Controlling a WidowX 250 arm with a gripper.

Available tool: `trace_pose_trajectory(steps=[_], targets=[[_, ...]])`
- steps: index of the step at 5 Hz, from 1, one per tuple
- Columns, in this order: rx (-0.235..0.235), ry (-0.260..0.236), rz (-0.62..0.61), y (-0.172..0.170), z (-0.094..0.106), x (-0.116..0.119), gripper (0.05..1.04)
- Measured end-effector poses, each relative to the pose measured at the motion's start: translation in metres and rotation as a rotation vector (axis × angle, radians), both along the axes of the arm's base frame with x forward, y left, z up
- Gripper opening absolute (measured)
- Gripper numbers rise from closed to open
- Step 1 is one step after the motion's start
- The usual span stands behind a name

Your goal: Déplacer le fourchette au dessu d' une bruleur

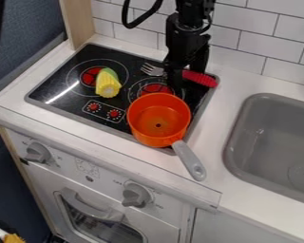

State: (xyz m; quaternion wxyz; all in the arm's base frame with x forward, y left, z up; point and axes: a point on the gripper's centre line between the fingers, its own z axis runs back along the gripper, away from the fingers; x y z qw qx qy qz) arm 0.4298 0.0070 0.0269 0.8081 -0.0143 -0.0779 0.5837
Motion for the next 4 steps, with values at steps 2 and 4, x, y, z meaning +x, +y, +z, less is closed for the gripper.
trace_pose_trajectory(steps=[2,4], targets=[[0.029,-0.023,0.013,-0.004,-0.005,-0.007,0.437],[-0.019,-0.037,0.055,-0.010,-0.004,-0.018,0.379]])
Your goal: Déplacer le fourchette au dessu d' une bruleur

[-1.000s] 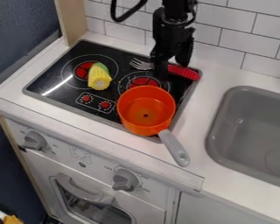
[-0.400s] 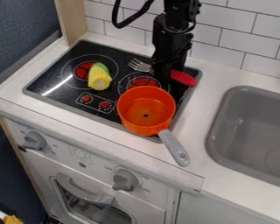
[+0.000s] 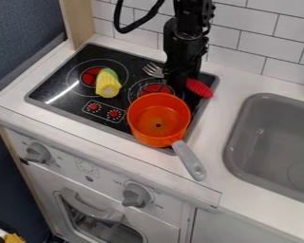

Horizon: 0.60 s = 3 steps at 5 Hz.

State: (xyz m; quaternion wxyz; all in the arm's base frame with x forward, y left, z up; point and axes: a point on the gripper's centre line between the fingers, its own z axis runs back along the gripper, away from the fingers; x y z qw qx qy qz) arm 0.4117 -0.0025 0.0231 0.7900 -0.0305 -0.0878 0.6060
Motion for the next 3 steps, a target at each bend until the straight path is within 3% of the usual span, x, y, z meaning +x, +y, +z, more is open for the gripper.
trace_pose_trajectory(steps=[1,2,3], targets=[[-0.033,0.003,0.015,-0.001,0.003,-0.002,0.379],[-0.074,-0.068,0.033,0.005,0.029,0.001,0.379],[-0.097,-0.107,0.050,0.013,0.051,-0.010,0.379]])
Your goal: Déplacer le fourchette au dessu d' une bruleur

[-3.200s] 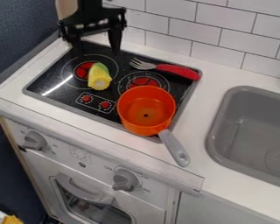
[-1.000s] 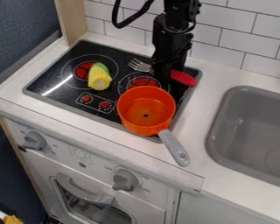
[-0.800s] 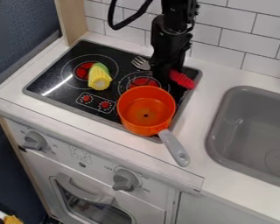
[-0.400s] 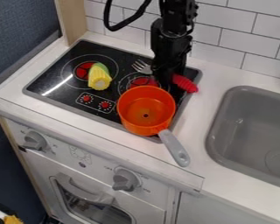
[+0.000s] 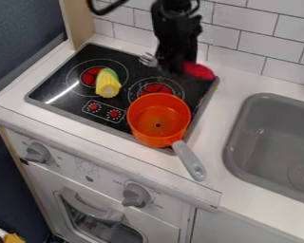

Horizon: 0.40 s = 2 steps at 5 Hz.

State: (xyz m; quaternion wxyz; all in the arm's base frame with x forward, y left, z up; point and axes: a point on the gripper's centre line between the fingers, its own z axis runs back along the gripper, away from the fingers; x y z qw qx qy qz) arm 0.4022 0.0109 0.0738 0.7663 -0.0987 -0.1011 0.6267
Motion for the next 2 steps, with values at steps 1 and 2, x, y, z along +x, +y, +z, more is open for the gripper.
trace_pose_trajectory(steps=[1,2], targets=[[-0.052,-0.010,0.063,0.019,0.022,-0.024,0.378],[-0.065,0.023,0.115,0.020,0.029,-0.050,0.378]])
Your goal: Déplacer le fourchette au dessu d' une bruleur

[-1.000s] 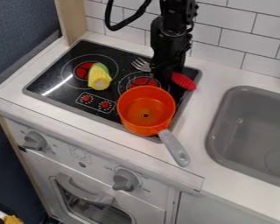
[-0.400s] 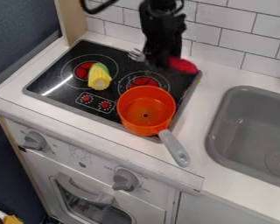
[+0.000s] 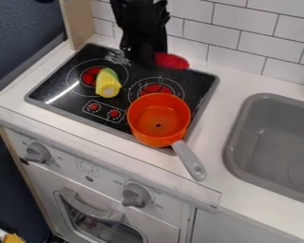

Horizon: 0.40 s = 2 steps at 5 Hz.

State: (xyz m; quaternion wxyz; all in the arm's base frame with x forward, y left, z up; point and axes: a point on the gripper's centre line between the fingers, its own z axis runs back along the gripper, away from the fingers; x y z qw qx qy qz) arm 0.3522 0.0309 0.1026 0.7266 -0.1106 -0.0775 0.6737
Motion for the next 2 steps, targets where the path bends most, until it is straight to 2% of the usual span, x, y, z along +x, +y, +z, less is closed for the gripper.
trace_pose_trajectory(steps=[1,2], targets=[[-0.038,0.025,0.066,0.003,0.000,-0.028,0.378],[-0.033,0.062,0.105,0.008,-0.007,-0.047,0.378]])
